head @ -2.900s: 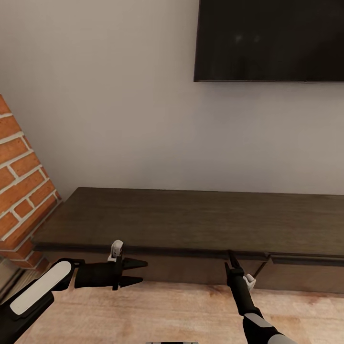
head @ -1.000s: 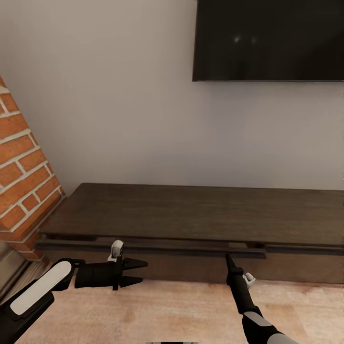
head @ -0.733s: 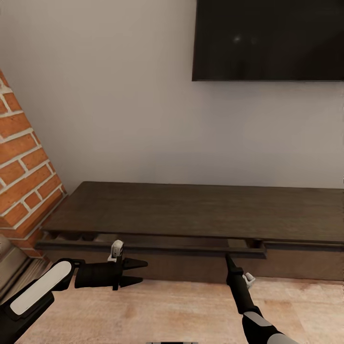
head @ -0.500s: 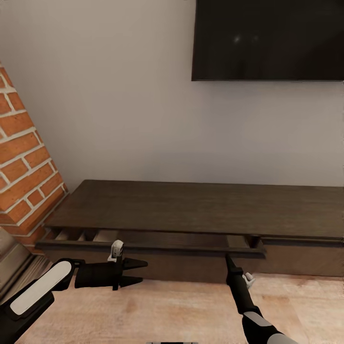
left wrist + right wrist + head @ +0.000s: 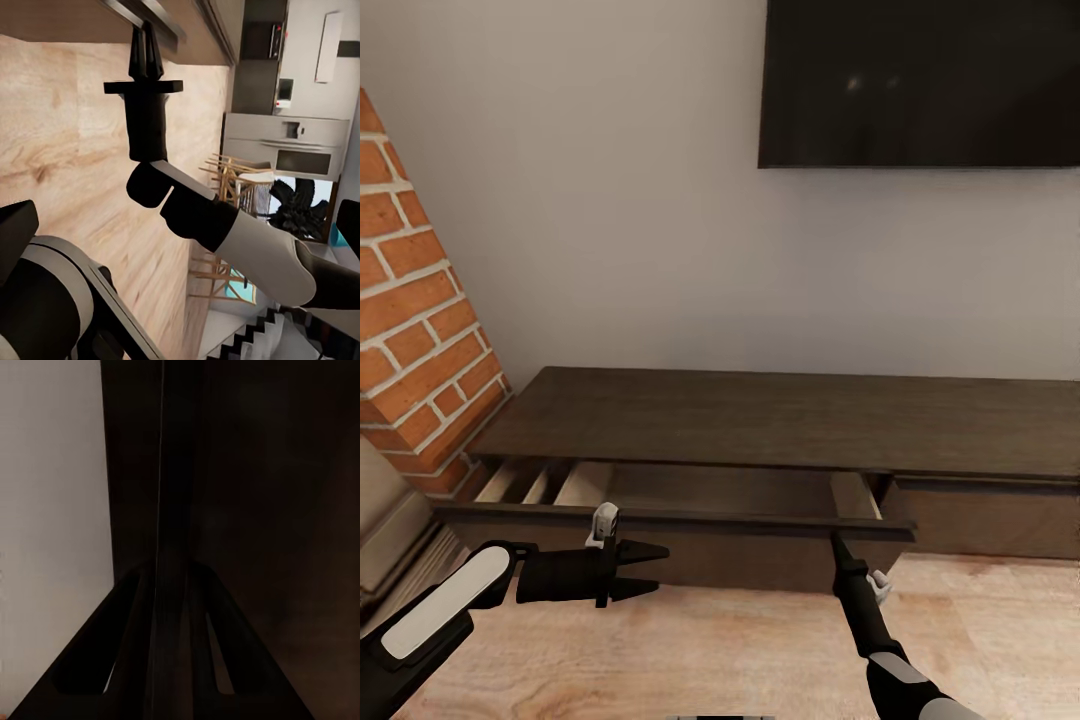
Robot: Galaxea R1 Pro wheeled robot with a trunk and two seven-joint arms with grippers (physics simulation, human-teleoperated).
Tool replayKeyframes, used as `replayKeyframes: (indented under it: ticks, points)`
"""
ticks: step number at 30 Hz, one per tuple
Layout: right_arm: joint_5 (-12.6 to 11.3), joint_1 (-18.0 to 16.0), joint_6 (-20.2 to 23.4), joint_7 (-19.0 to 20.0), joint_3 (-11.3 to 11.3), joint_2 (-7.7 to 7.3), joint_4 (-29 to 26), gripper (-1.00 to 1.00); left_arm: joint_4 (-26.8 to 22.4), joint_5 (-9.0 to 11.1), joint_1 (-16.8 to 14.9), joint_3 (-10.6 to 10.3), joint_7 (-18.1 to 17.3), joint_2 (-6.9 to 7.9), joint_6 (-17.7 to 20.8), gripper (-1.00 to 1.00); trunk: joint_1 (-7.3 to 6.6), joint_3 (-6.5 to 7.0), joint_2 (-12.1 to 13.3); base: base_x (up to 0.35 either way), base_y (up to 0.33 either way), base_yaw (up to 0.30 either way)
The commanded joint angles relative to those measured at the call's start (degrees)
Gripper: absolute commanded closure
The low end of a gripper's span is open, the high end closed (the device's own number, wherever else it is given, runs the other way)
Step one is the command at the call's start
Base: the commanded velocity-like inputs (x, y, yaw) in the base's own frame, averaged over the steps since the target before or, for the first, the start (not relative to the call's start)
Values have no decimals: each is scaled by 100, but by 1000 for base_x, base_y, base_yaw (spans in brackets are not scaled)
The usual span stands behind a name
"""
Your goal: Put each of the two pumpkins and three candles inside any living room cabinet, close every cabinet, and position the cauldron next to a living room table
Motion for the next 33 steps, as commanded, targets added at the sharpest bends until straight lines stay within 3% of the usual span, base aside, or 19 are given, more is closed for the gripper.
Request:
replayKeyframes:
  ticks: [1,33]
  points:
    - [-69,0,4,6,-76,-4,77,100,2,-43,-6,-10,-58,5,-2,-100,-2,-6,-2,-167,0,0]
    - [-69,0,2,6,-76,-4,77,100,10,-43,-6,-9,-58,5,-2,-100,-2,-6,-2,-126,0,0]
